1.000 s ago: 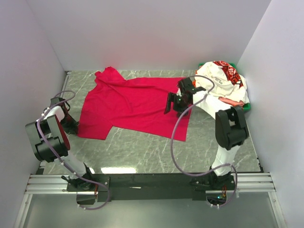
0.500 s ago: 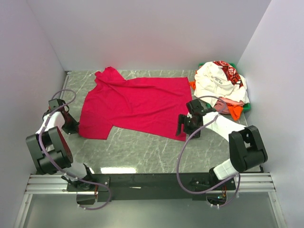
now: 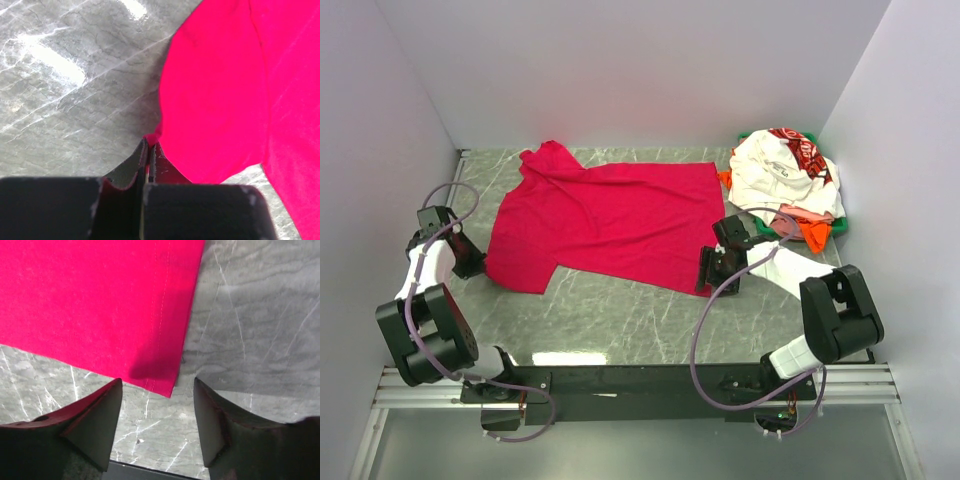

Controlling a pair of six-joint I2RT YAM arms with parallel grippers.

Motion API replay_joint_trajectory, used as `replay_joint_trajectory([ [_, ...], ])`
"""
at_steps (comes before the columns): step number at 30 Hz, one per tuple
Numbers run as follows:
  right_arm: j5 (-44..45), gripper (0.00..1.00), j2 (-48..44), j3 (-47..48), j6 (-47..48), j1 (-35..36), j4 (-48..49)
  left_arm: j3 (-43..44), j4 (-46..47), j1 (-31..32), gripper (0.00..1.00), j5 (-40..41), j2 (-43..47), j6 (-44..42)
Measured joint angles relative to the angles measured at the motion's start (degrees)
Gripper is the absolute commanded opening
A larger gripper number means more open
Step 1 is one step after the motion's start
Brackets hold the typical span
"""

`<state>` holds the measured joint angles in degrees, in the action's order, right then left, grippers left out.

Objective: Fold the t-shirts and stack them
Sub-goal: Fold the tshirt

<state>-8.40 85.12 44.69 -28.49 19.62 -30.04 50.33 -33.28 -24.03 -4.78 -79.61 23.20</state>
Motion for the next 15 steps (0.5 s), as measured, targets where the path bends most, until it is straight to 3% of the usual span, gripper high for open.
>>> replay_joint_trajectory([
  [10, 0.44, 0.42, 0.98, 0.02, 0.22, 0.0, 1.57, 0.26, -1.53, 0.0, 0.01, -0.39, 2.34, 0.15],
  [15, 0.15, 0.26, 1.27, -0.26, 0.52, -0.02, 2.38, 1.53, -2.99, 0.0, 0.01, -1.31, 4.44, 0.5],
])
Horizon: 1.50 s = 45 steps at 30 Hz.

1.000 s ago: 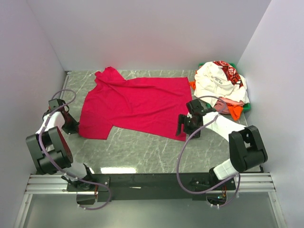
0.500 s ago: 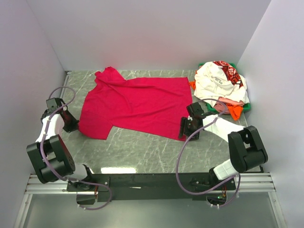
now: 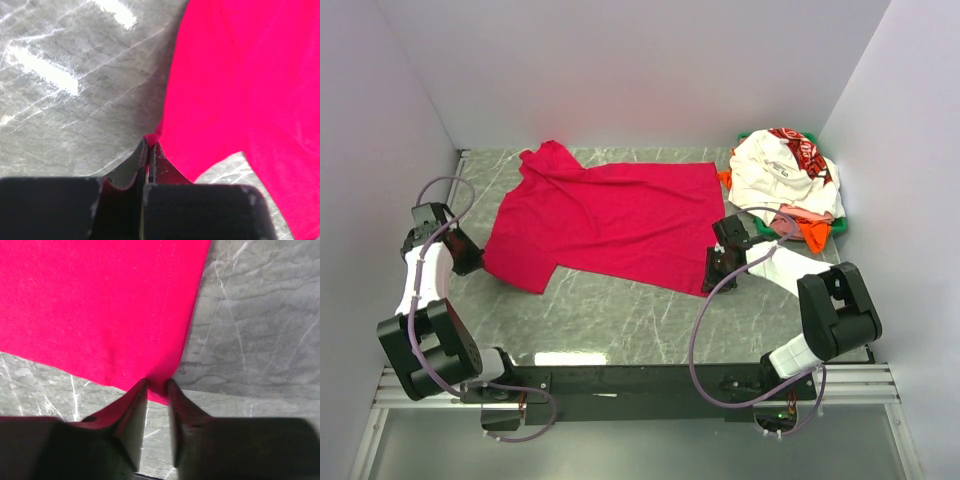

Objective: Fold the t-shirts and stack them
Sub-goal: Fold the tshirt

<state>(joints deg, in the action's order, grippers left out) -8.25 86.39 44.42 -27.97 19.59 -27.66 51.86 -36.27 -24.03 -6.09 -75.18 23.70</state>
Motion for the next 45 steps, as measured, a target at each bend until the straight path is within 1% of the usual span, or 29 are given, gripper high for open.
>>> replay_joint_trajectory([
  [1, -0.22, 0.22, 0.0, -0.26, -0.02, 0.0, 0.37, 0.39, -0.31, 0.0, 0.01, -0.17, 0.39, 0.02],
  [2, -0.39, 0.14, 0.0, -0.42, -0.07, -0.04, 0.61, 0.87, -0.63, 0.0, 0.01, -0.33, 0.83, 0.11],
  [5, -1.22, 0.0, -0.02, -0.96, -0.13, -0.13, 1.44, 2.27, -1.73, 0.0, 0.01, -0.92, 2.05, 0.42],
  [11, -1.68, 0.0, -1.55, -2.38, -0.59, -0.07, 1.88, 2.82, -3.39, 0.0, 0.01, -2.43, 5.73, 1.55],
  [15, -1.18, 0.0, -4.33, -4.24, -0.76, 0.5, -0.22, 2.82, -4.9, 0.0, 0.01, -3.17, 9.2, 2.49],
  [21, -0.17, 0.0, -11.98, -7.06, -1.49, 1.22, -4.63, 2.71, -6.8, 0.0, 0.01, -3.34, 16.17, 3.34],
  [27, -0.11, 0.0, -20.0, -8.94, -3.93, 2.8, -8.85, 2.71, -10.82, 0.0, 0.01, -3.28, 22.69, 3.48],
  [35, -0.15, 0.0, -27.23, -9.31, -7.19, 4.57, -13.14, 2.71, -15.93, 0.0, 0.01, -3.39, 23.98, 2.67],
  [45, -0.22, 0.0, -27.93, -9.29, -8.7, 6.16, -17.27, 2.05, -18.03, 0.0, 0.01, -7.82, 24.04, 2.67],
])
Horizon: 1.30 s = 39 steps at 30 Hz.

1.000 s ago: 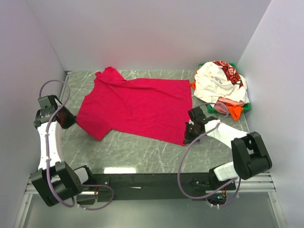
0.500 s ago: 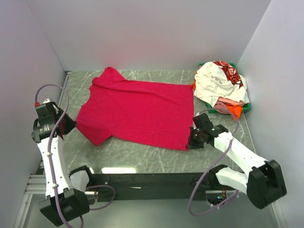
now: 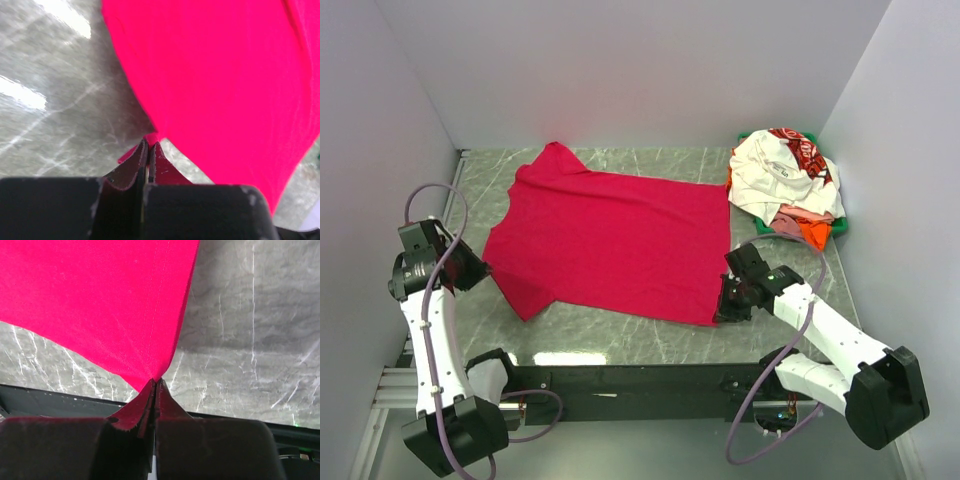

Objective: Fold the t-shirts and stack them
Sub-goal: Fold the tshirt

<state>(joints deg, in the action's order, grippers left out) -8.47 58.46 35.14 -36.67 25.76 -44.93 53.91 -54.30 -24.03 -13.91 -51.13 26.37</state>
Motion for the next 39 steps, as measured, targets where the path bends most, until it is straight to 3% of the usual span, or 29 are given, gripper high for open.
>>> replay_joint_trajectory([
  [10, -0.09, 0.0, 2.89, 1.27, -0.44, 0.0, -0.63, -4.72, 7.13, 0.02, 0.01, -7.21, -0.48, 6.6],
  [19, 0.39, 0.0, 11.63, 7.41, -0.28, -1.64, 1.36, -3.98, 16.65, 1.42, 0.01, -10.69, -10.86, 9.07],
  [28, -0.74, 0.0, 18.88, 12.98, 2.45, -8.46, 2.34, 1.42, 23.78, 6.43, 0.01, -11.72, -21.46, 10.86],
  [39, -1.97, 0.0, 28.7, 21.68, 5.49, -13.51, 2.95, 13.22, 26.8, 6.99, 0.01, -11.58, -34.53, 11.37],
])
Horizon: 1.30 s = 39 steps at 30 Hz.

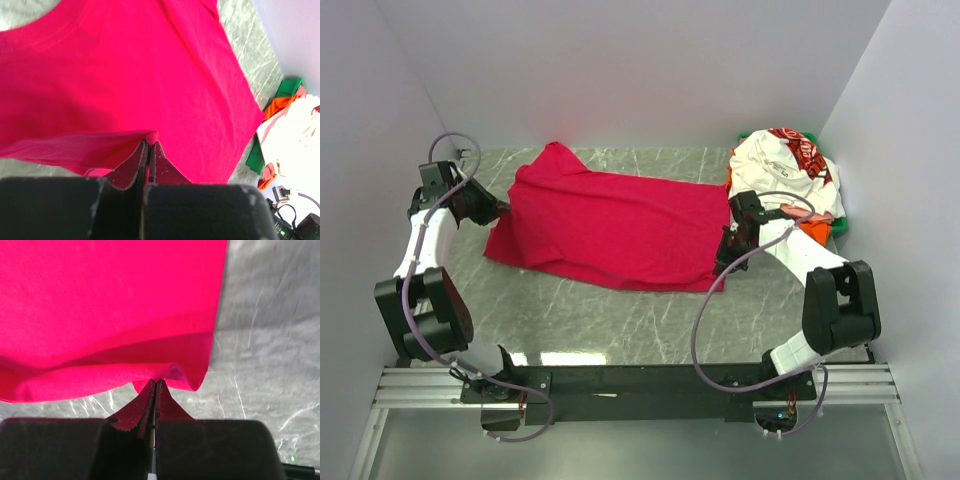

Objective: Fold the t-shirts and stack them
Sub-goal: Fold the tshirt

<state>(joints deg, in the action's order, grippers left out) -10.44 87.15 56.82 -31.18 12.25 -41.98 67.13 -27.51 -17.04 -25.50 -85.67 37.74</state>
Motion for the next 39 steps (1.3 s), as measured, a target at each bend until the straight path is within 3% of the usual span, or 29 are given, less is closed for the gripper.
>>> replay_joint_trajectory([
  [23, -0.26, 0.0, 9.51, 7.82, 1.01, -4.66, 0.15, 13.84, 2.14, 0.59, 0.01, -2.19, -16.94, 1.09],
  [39, 0.44, 0.0, 11.63, 9.14, 0.48, -4.81, 0.55, 16.41, 1.97, 0.63, 0.01, -1.53, -19.41, 1.07],
])
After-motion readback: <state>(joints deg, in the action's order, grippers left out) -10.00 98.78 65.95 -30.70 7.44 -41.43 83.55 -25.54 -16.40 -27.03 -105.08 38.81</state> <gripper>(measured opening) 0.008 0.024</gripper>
